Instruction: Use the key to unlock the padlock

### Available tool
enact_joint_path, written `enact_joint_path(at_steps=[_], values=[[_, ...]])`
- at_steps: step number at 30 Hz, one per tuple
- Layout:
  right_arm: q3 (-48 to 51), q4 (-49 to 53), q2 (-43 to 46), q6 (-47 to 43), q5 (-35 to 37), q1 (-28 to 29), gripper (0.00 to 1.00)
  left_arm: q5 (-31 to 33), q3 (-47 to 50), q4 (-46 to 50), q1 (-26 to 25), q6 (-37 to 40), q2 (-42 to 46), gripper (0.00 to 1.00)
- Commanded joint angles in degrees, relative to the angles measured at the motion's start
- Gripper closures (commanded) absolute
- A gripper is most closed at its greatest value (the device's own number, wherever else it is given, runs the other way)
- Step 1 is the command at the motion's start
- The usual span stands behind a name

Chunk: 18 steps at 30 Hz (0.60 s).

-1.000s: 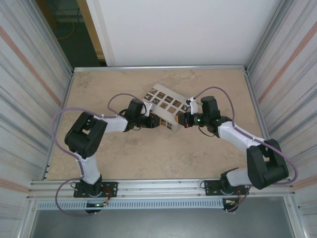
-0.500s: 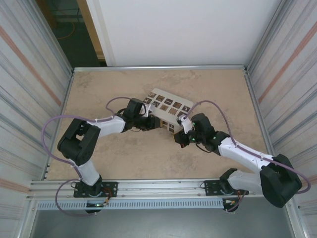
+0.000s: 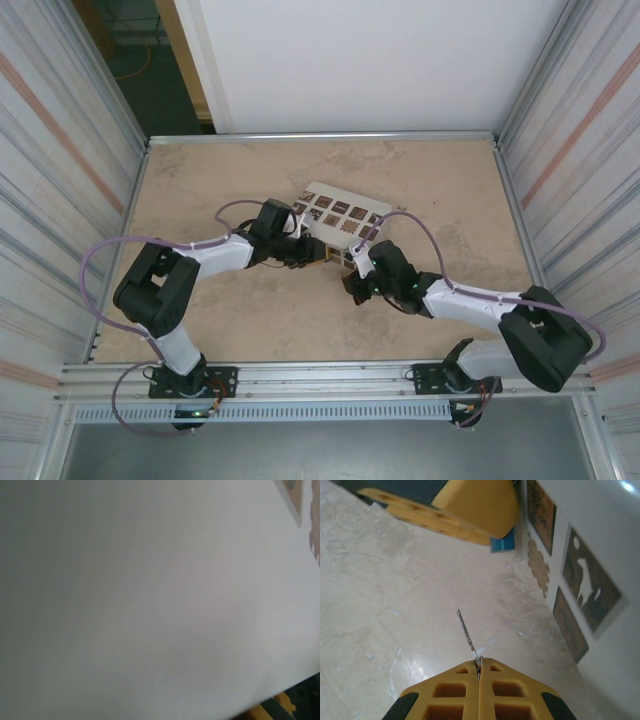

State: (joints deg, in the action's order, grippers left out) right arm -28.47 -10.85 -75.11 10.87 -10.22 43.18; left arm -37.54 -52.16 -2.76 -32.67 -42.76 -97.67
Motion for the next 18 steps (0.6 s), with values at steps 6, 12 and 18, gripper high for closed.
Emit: enact_joint_path(at_steps=[6, 12, 18], values=[[-1.0, -6.1, -4.5, 0.0, 4.2, 0.6, 1.00, -3.0, -1.7, 0.0, -0.5, -1.5, 3.2, 0.87], [-1.7, -7.0, -6.3, 0.7, 5.3, 0.6, 1.00, -2.8, -1.6, -0.1, -0.6, -1.6, 3.2, 0.88], [-2.4, -8.1, -7.6, 1.1, 4.6, 0.6, 1.00, -2.8, -1.5, -0.2, -0.6, -1.8, 3.1, 0.87]])
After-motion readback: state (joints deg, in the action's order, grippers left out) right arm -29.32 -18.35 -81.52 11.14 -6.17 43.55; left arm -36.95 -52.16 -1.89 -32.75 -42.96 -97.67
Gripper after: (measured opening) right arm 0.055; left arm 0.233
